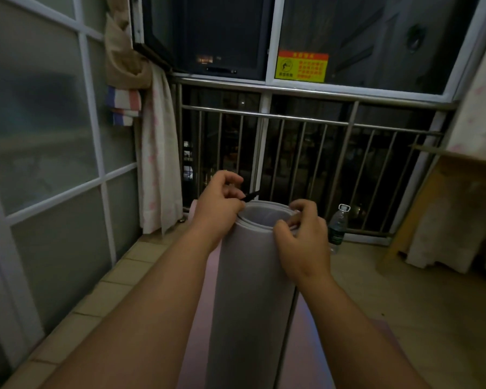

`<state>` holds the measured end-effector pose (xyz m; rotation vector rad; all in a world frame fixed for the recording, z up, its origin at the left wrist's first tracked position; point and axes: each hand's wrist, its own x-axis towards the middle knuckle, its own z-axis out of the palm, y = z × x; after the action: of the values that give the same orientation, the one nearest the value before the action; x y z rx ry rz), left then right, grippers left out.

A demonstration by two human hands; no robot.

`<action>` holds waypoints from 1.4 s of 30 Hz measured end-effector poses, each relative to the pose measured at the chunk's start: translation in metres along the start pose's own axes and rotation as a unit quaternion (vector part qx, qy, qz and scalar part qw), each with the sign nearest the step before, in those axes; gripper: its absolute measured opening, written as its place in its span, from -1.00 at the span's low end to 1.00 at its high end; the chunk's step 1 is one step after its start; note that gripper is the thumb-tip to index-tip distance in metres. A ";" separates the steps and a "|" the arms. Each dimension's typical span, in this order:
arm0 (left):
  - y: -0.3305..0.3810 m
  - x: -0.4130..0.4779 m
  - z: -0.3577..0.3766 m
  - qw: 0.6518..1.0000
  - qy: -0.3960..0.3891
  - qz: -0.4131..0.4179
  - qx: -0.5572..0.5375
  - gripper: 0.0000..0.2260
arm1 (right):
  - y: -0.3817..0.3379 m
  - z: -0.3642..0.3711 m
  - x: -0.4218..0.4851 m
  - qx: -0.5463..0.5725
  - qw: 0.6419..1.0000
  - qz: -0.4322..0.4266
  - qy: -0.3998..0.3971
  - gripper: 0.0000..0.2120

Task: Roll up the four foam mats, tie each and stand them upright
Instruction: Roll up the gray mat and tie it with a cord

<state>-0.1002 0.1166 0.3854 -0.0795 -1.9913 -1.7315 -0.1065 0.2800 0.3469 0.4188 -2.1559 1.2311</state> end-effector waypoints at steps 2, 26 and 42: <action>0.000 -0.003 0.007 1.000 -0.004 0.017 0.000 -0.61 | -0.004 -0.007 0.004 0.007 1.000 0.024 -0.015 -0.53; -0.009 -0.005 -0.004 0.990 -0.125 0.032 -0.055 -0.62 | -0.024 -0.014 0.045 -0.072 0.951 0.039 -0.299 -0.72; -0.011 -0.002 -0.012 1.000 -0.022 0.014 0.001 -0.76 | -0.032 0.004 0.026 0.035 0.990 0.077 -0.110 -0.71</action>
<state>-0.0981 0.1039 0.3756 -0.1452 -2.0122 -1.7245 -0.1106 0.2607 0.3830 0.4428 -2.3740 1.4061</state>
